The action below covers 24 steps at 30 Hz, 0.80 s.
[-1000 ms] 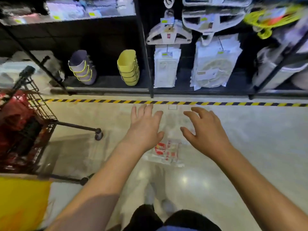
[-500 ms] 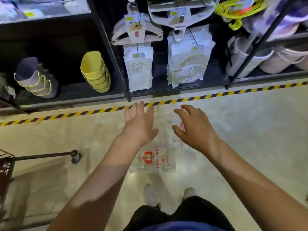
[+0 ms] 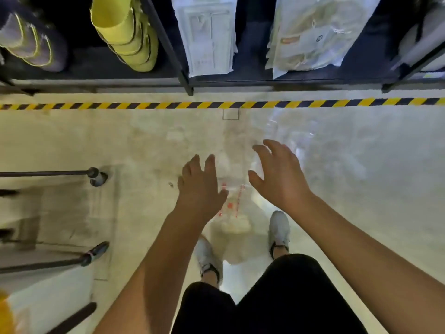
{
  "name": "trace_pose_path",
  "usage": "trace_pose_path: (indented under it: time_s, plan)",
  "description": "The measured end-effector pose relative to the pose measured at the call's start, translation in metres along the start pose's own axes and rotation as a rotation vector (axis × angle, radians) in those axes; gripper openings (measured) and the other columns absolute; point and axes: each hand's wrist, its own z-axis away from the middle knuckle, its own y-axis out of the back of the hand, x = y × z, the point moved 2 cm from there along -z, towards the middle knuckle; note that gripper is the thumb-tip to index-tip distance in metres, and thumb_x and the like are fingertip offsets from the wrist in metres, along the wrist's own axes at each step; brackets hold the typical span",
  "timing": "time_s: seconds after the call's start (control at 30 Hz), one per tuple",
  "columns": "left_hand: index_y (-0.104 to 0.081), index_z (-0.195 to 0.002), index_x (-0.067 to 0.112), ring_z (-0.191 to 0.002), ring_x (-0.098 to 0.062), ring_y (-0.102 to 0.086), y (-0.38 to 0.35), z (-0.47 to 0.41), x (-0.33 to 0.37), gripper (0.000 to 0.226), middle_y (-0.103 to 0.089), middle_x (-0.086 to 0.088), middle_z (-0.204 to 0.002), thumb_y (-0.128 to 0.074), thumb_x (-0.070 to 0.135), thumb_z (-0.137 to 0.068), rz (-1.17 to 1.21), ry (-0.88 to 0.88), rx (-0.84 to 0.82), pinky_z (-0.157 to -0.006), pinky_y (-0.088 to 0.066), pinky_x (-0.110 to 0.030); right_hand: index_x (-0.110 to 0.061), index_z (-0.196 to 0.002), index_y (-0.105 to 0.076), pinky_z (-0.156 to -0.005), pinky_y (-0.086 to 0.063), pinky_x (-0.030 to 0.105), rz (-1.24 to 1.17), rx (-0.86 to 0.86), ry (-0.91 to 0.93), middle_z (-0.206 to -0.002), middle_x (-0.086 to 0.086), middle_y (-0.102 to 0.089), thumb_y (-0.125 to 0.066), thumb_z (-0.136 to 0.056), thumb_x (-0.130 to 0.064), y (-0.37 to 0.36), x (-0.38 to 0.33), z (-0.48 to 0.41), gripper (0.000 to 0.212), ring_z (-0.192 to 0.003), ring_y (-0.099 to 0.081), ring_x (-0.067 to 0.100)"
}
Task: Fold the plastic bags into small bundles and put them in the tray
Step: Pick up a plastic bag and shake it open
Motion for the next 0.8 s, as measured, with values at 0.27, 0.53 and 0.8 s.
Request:
trace_pose_path:
  time_s: [0.27, 0.53, 0.8]
  plan:
    - [-0.012, -0.157, 0.019, -0.144, -0.035, -0.023, -0.196, -0.144, -0.053, 0.093, -0.018, -0.012, -0.158, -0.072, 0.036, -0.088, 0.155, 0.131, -0.164, -0.112, -0.03, -0.046, -0.011, -0.146, -0.045, -0.108, -0.041, 0.052, -0.023, -0.133, -0.047, -0.148, 0.019, -0.044, -0.065, -0.089, -0.036, -0.199, 0.114, -0.071, 0.066, -0.133, -0.047, 0.038]
    - [-0.019, -0.155, 0.016, -0.138, -0.034, -0.033, -0.39, -0.335, -0.108, 0.095, -0.028, -0.016, -0.152, -0.079, 0.031, -0.083, -0.109, 0.031, -0.251, -0.108, -0.037, -0.045, -0.012, -0.149, -0.039, -0.11, -0.038, 0.053, -0.054, -0.136, -0.091, -0.15, 0.021, -0.041, -0.054, -0.087, -0.042, -0.391, 0.194, -0.146, 0.07, -0.138, -0.041, 0.038]
    - [-0.027, -0.146, 0.015, -0.125, -0.029, -0.039, -0.524, -0.417, -0.142, 0.108, -0.036, -0.011, -0.135, -0.088, 0.048, -0.063, -0.478, -0.09, -0.161, -0.107, -0.035, -0.039, -0.01, -0.145, -0.042, -0.103, -0.043, 0.052, -0.04, -0.1, -0.155, -0.144, 0.021, -0.046, -0.06, -0.089, -0.033, -0.484, 0.262, -0.185, 0.063, -0.127, -0.05, 0.039]
